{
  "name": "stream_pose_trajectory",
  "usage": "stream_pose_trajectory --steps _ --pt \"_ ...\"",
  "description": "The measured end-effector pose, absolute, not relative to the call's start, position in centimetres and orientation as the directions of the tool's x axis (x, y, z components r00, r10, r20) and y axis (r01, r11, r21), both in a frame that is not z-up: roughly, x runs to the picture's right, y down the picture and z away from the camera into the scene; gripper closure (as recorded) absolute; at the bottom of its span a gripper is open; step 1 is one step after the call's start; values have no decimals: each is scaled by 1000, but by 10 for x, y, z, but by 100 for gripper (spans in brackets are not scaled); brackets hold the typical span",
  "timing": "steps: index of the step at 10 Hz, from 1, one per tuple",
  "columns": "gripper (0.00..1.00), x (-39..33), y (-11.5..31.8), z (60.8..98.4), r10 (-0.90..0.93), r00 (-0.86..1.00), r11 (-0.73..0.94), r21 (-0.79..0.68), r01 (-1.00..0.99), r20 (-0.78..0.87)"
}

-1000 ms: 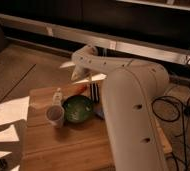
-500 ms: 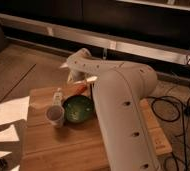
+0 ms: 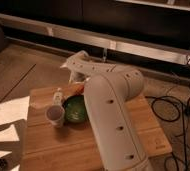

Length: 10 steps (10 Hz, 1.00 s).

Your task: Place the pepper on the white sponge

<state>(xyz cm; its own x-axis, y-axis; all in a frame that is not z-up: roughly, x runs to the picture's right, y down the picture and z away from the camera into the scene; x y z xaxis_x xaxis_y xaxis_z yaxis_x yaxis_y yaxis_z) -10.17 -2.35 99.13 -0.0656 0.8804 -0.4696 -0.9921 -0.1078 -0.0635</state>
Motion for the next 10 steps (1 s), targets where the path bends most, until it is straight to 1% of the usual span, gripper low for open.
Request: stream_pose_trajectory --steps 4,5,6,7,8,9,10 --pt "35 -95 -15 1015 847 -130 -153 -3 -988 -516" --pt "40 -93 -17 1019 844 -141 -159 9 -987 -517" --pt "47 -92 -17 1021 842 -146 -162 14 -987 -519" --pt "57 -91 -16 1024 838 -154 -167 23 -986 -523" --pt "71 -90 -12 1029 829 -162 -170 35 -985 -535" --pt "79 -90 -11 1030 827 -162 -168 39 -985 -538" --pt "90 -90 -11 1032 827 -153 -158 39 -987 -541"
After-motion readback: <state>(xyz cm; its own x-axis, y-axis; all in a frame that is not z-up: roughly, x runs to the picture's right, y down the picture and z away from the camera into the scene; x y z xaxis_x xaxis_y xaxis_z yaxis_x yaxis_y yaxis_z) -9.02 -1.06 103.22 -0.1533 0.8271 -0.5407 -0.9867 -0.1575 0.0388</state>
